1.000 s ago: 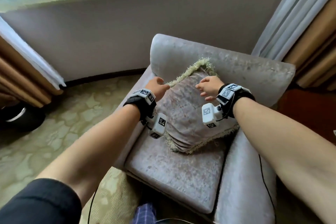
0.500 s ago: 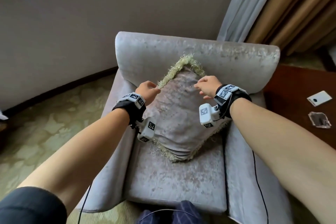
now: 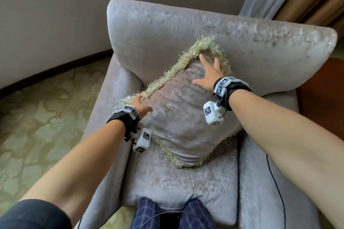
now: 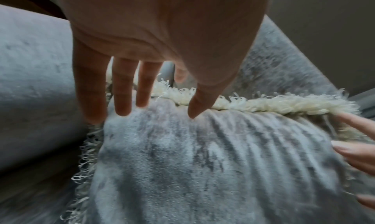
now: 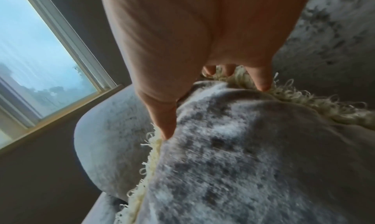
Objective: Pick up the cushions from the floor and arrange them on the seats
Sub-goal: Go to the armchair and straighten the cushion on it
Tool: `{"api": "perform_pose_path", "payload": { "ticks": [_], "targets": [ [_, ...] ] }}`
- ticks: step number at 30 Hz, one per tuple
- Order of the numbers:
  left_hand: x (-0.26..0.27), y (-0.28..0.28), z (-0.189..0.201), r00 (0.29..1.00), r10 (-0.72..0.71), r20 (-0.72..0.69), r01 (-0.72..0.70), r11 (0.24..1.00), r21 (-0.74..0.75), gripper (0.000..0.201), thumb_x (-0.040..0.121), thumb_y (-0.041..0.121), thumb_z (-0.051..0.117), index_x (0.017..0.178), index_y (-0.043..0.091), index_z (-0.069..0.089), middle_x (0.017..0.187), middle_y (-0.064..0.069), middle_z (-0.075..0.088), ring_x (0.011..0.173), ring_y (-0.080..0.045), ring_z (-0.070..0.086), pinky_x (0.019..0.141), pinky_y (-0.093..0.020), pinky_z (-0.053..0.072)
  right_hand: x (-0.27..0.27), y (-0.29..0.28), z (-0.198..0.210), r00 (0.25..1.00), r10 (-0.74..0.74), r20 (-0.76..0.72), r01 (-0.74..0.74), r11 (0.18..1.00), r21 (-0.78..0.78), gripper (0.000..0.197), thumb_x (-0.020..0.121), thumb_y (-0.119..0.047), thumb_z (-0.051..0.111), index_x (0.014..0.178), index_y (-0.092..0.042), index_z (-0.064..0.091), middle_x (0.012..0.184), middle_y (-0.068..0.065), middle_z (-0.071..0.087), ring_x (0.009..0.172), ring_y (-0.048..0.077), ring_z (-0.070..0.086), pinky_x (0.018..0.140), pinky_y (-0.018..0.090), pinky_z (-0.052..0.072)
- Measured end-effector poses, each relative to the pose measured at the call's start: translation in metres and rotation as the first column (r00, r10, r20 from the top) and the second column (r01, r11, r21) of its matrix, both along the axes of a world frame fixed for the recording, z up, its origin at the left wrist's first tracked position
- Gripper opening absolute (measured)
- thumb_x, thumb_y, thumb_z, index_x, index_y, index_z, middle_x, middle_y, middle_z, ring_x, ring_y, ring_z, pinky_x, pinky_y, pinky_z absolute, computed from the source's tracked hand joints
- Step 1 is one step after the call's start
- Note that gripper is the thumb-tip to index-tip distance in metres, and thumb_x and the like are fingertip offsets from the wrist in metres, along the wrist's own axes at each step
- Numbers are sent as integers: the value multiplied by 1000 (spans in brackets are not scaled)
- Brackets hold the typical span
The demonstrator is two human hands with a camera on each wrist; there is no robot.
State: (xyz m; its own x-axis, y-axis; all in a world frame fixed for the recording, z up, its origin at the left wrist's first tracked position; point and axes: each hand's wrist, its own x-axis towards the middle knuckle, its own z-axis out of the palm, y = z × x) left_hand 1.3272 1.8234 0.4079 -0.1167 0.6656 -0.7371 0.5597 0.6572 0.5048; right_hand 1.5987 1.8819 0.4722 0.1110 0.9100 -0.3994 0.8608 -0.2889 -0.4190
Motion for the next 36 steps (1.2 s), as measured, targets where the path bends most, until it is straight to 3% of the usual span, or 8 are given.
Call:
{"api": "perform_pose_path", "payload": {
  "ticks": [4, 9, 11, 16, 20, 26, 31, 36],
  "targets": [
    [-4, 6, -25, 990, -95, -101, 93, 995, -26, 85, 83, 21, 69, 151, 32, 18, 145, -14, 42, 100, -34, 63, 81, -47, 57, 7, 1, -24, 994, 34, 100, -28, 998, -60, 86, 81, -40, 77, 150, -43, 25, 164, 5, 1, 148, 39, 9, 117, 55, 22],
    [5, 4, -50, 960, -208, -187, 206, 978, -29, 75, 83, 30, 70, 147, 24, 31, 138, -5, 49, 112, -29, 58, 97, -44, 51, 7, 3, -27, 969, 71, 237, -98, 989, 107, 43, 80, -35, 77, 113, -25, 50, 122, 8, 54, 110, 34, 49, 88, 41, 45],
    [10, 3, -59, 958, -180, -225, 187, 982, 7, 58, 83, 26, 71, 137, 19, 48, 131, -5, 57, 109, -27, 60, 99, -41, 50, 12, 5, -25, 976, 27, 216, -61, 987, 149, 30, 81, -31, 77, 95, -22, 52, 103, 5, 60, 90, 28, 53, 73, 32, 39],
    [9, 2, -70, 953, -47, -299, 78, 993, 91, 16, 91, 18, 63, 106, 15, 69, 110, -14, 69, 100, -31, 64, 97, -40, 50, 22, -4, -30, 989, -147, 30, 137, 967, 214, 22, 75, -28, 80, 76, -21, 60, 87, 0, 63, 85, 27, 56, 74, 30, 45],
    [10, 15, -36, 980, -60, -191, 86, 988, 130, 11, 90, 22, 65, 91, 11, 66, 90, -9, 69, 82, -26, 66, 77, -37, 57, 44, 0, -1, 993, -97, -66, 109, 967, 228, 24, 73, -24, 83, 70, -20, 60, 77, -1, 62, 85, 24, 58, 79, 36, 51],
    [21, 56, 57, 974, -93, -208, 168, 910, 378, 7, 86, 22, 69, 83, 16, 66, 93, -7, 68, 82, -23, 63, 80, -33, 56, 99, -21, 62, 968, -175, -181, 221, 936, 276, 38, 76, -19, 83, 66, -20, 46, 63, -4, 48, 56, 8, 42, 53, 24, 36],
    [41, 80, 114, 871, -279, -405, 448, 790, 418, 12, 85, 23, 67, 75, 24, 61, 98, -10, 68, 87, -30, 65, 82, -35, 54, 134, -57, 60, 922, -312, -231, 349, 926, 143, 42, 75, -27, 85, 67, -20, 44, 60, 0, 49, 53, 17, 46, 57, 30, 43],
    [59, 81, 116, 857, -259, -445, 469, 751, 465, 5, 85, 24, 66, 81, 23, 63, 97, -8, 69, 87, -31, 64, 82, -36, 55, 144, -77, 32, 869, -387, -308, 449, 879, 161, 41, 72, -20, 86, 65, -21, 46, 63, 6, 56, 65, 26, 56, 66, 44, 52]
  ]
}}
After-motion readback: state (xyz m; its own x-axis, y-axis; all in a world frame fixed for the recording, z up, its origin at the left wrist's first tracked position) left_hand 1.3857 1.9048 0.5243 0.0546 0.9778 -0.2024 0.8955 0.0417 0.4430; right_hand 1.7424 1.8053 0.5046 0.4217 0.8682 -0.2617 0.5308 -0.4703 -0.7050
